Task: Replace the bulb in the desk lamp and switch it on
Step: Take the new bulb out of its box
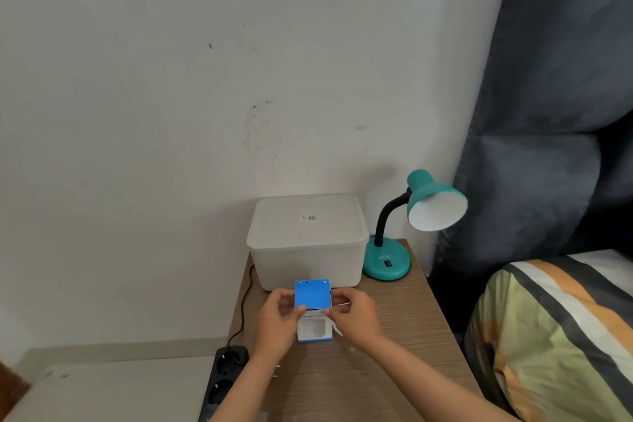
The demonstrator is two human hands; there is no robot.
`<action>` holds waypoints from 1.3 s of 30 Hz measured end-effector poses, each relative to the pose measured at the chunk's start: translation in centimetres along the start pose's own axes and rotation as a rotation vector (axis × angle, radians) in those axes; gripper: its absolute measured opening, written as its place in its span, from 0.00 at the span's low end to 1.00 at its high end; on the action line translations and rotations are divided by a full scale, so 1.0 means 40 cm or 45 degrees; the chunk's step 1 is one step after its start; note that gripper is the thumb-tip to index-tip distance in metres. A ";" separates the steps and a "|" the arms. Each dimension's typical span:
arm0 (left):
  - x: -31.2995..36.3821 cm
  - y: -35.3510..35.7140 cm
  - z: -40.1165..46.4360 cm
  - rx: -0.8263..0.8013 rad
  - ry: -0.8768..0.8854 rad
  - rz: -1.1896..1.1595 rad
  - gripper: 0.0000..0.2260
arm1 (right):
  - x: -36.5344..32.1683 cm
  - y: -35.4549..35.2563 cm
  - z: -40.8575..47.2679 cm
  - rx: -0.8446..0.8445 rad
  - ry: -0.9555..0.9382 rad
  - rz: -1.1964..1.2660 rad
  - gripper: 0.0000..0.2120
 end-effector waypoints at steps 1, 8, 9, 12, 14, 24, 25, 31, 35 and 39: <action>0.000 0.001 0.003 0.002 -0.005 0.022 0.07 | -0.001 0.001 0.000 0.001 -0.002 -0.004 0.17; 0.029 -0.011 0.024 -0.001 0.061 0.105 0.08 | -0.016 -0.009 -0.007 -0.002 -0.027 0.058 0.19; 0.035 -0.012 0.025 -0.007 0.083 0.121 0.08 | -0.018 -0.011 -0.008 0.000 -0.036 0.071 0.20; 0.051 -0.014 0.022 -0.040 0.145 0.122 0.05 | -0.035 -0.024 -0.006 0.018 -0.091 0.050 0.22; 0.053 -0.012 0.020 -0.096 0.194 0.168 0.11 | -0.053 -0.035 -0.002 0.043 -0.153 0.003 0.23; 0.049 0.017 0.020 -0.471 0.233 0.314 0.44 | -0.082 -0.022 -0.014 -0.049 -0.271 -0.132 0.21; 0.043 0.016 0.022 -0.485 0.193 0.294 0.45 | -0.078 -0.021 -0.016 -0.057 -0.264 -0.146 0.21; 0.012 0.016 0.029 -0.584 0.080 0.301 0.54 | -0.069 -0.016 -0.015 -0.105 -0.258 -0.220 0.23; 0.008 0.015 0.021 -0.575 0.101 0.367 0.50 | -0.078 -0.011 -0.019 -0.101 -0.316 -0.280 0.23; 0.006 0.016 0.014 -0.578 0.078 0.304 0.47 | -0.092 0.007 -0.006 -0.152 -0.314 -0.318 0.24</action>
Point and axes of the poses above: each hand's wrist, its own z-axis towards the middle knuckle, its own y-axis out of the palm, x = y × z, the point moved 8 cm from there along z, towards the middle knuckle, and after that the axes turned 4 degrees about -y, right-handed, at the moved point
